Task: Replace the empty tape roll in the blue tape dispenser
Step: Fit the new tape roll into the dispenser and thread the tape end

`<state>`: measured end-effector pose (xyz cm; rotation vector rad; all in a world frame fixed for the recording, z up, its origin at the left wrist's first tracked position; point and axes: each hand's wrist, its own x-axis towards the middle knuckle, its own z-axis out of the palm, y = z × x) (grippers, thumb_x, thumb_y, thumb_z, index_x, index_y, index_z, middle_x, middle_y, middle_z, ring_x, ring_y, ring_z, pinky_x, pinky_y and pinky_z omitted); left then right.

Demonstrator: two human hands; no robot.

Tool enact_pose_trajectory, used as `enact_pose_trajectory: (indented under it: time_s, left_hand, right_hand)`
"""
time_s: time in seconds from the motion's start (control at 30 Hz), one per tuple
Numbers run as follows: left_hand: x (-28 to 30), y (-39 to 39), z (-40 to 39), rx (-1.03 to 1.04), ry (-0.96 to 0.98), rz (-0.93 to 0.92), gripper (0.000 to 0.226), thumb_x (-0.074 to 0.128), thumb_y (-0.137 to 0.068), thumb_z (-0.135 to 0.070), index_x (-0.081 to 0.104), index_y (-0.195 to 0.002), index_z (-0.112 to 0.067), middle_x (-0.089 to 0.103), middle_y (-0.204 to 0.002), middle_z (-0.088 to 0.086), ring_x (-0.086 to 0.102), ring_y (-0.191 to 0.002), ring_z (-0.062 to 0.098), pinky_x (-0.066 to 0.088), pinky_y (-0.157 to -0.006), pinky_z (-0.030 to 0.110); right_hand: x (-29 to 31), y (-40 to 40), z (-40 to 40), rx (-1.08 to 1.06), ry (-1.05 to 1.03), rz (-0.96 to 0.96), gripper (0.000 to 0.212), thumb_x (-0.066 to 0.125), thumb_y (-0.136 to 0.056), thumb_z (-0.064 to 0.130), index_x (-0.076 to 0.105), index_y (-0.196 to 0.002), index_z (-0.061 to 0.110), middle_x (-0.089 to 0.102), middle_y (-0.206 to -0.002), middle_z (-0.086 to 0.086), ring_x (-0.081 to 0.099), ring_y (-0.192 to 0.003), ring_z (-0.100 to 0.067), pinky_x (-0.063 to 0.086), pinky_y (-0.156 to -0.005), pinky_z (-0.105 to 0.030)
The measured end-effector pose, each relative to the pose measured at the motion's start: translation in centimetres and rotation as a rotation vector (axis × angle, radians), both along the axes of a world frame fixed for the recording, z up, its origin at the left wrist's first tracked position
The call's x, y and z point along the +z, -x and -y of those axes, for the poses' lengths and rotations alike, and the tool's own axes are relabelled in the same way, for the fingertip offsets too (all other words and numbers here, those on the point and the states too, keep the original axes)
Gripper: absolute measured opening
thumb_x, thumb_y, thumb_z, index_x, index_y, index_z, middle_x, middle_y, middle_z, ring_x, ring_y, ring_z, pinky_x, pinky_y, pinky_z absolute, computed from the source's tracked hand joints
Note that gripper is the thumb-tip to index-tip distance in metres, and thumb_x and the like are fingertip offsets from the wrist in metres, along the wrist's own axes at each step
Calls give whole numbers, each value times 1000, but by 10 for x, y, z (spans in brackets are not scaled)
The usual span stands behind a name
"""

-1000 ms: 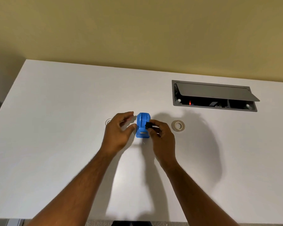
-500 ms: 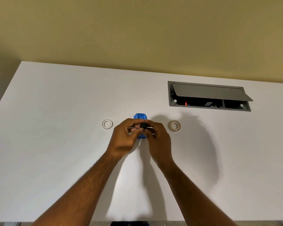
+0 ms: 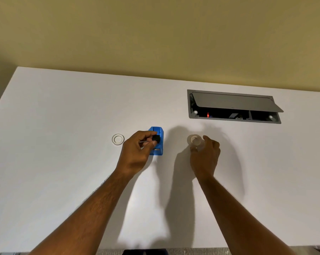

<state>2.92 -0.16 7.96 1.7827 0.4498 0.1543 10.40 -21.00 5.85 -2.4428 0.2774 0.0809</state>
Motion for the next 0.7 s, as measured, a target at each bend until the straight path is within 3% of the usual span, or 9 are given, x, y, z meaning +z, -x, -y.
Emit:
enact_pose_trajectory:
  time_s: [0.1,0.27,0.37,0.47,0.57,0.7]
  left_hand:
    - [-1,0,-1,2,-4,-1,30,70,-90,-8,71,-117,-22,73,-106,-10,68,-95,0,51,-85,11]
    - [-1,-1,-3,2,7,-5,30,71,-90,-8,71,-115,-24,73,-106,-9,68,-94,1,51,-85,12]
    - [0,-2,-3,0,9,-2,30,71,-90,-8,70,-113,-29,72,-106,-8,68,-94,1,51,-84,12]
    - [0,-1,-4,-5,-1,-7,32,71,-90,-9,69,-112,-32,72,-106,-7,67,-95,-1,51,-84,10]
    - [1,-2,-4,-9,-5,-16,32,71,-90,-10,69,-111,-33,72,-106,-6,66,-95,-3,50,-83,9]
    - [2,-3,-3,-16,-17,-13,29,72,-89,-11,70,-112,-30,72,-104,-3,66,-92,-3,49,-80,9]
  right_hand:
    - [-1,-7,6,25,29,-13,56,66,-86,12,49,-138,16,46,-137,-11,43,-127,-35,41,-102,-42]
    - [-6,-16,10,127,34,-69,64,66,-84,6,47,-143,22,45,-136,-10,41,-126,-33,38,-103,-37]
    - [-8,-20,13,183,15,-101,59,64,-83,3,56,-135,30,43,-132,-8,42,-124,-32,33,-96,-28]
    - [-6,-20,15,191,18,-99,50,68,-83,8,59,-128,27,43,-132,-7,43,-123,-30,32,-95,-26]
    - [3,-17,10,229,-35,-49,47,76,-78,10,58,-121,20,47,-127,-2,54,-113,-25,43,-91,-26]
    - [21,-7,-8,350,-127,19,52,79,-76,10,55,-119,26,55,-117,8,59,-95,-7,46,-77,-16]
